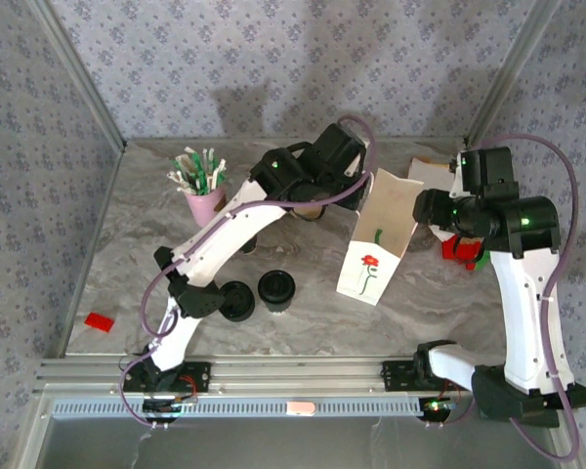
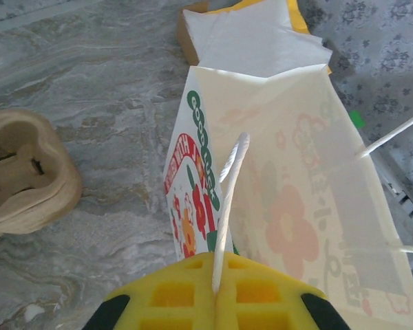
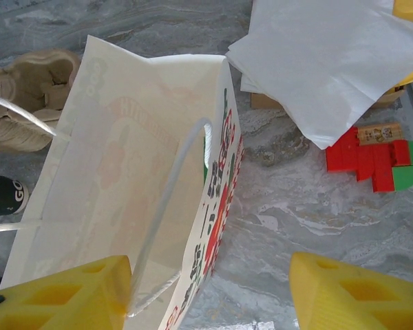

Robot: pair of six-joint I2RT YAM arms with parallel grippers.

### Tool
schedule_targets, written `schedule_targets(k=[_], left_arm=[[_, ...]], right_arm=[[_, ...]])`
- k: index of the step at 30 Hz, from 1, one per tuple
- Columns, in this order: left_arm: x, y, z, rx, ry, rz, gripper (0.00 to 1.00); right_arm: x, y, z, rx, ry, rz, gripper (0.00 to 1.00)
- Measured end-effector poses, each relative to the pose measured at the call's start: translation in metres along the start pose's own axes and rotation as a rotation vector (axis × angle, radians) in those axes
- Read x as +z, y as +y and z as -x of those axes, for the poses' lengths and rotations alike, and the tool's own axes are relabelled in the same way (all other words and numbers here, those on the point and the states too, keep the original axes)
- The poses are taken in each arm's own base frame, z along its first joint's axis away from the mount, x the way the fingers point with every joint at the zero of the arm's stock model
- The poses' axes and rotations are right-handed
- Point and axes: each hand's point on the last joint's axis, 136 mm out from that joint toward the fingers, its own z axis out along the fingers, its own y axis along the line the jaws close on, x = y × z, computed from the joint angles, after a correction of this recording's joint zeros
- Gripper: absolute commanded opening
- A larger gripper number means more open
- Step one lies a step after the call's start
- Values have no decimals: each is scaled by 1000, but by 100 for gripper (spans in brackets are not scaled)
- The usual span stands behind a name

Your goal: Pack the takeout coffee

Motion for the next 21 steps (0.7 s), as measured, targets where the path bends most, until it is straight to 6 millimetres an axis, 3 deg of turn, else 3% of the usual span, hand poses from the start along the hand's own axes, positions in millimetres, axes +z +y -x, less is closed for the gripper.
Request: schedule_targets(k=[12,21], left_arm=[[-54,35,-19,-165,-59,134,0],[-53,47,-36,-321,-81,150,3]], right_arm=[[-2,8,6,-1,-22,54,70],[-8,17,14,-2,-51,103,70]])
